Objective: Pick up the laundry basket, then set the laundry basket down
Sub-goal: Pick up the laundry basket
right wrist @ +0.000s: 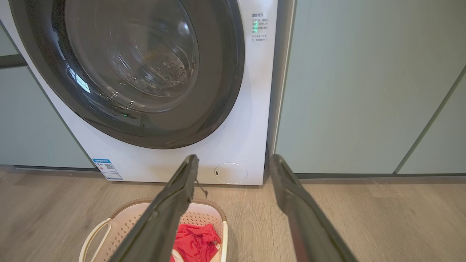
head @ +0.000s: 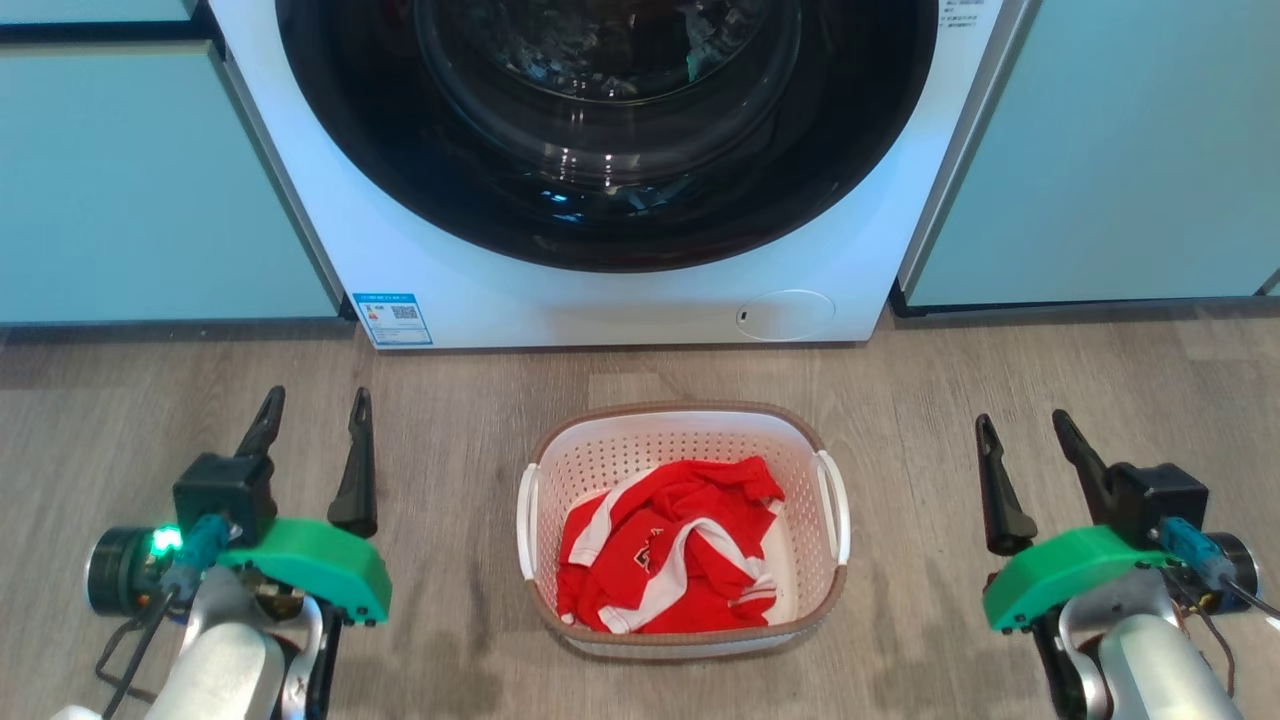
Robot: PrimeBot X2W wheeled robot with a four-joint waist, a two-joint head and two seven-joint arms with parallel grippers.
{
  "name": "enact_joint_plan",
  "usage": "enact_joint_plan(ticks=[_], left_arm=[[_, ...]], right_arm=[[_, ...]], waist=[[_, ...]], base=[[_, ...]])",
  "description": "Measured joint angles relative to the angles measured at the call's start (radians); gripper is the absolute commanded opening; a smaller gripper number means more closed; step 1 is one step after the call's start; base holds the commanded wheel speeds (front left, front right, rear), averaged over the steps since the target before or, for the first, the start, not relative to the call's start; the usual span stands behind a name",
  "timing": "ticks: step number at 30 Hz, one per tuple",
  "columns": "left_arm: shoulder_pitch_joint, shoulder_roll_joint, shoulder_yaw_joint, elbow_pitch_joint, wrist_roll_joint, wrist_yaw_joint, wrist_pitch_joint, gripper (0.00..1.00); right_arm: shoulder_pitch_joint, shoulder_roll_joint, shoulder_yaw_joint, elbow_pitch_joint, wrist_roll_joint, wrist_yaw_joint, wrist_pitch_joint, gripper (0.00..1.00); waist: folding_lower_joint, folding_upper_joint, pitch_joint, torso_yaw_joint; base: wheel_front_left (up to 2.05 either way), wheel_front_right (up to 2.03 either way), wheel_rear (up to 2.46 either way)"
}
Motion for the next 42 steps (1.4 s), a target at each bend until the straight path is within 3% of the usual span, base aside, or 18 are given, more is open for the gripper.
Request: enact_joint_plan(ticks=[13,22,42], left_arm=[[-0.020,-0.003,-0.007,0.016,-0.014,-0.007,0.000,1.00],[-0.154,-0.026,-0.014,0.102,-0.030,-0.037,-0.034,1.00],[-0.565,-0.154,-0.041,0.542,-0.072,-0.210,-0.121,1.00]], right_arm=[[-0.043,0.000,0.002,0.023,0.003,0.000,0.000,1.00],[-0.160,-0.003,0.004,0.055,0.007,0.000,0.000,1.00],[-0.431,-0.010,0.010,0.187,-0.028,0.000,-0.003,1.00]], waist=[[0.0000,0.0000,0.054,0.004],[0.0001,0.0000,0.190,0.008],[0.0003,0.0000,0.587,0.021]], base=[[0.00,0.00,0.00],[0.00,0.00,0.00],[0.00,0.00,0.00]])
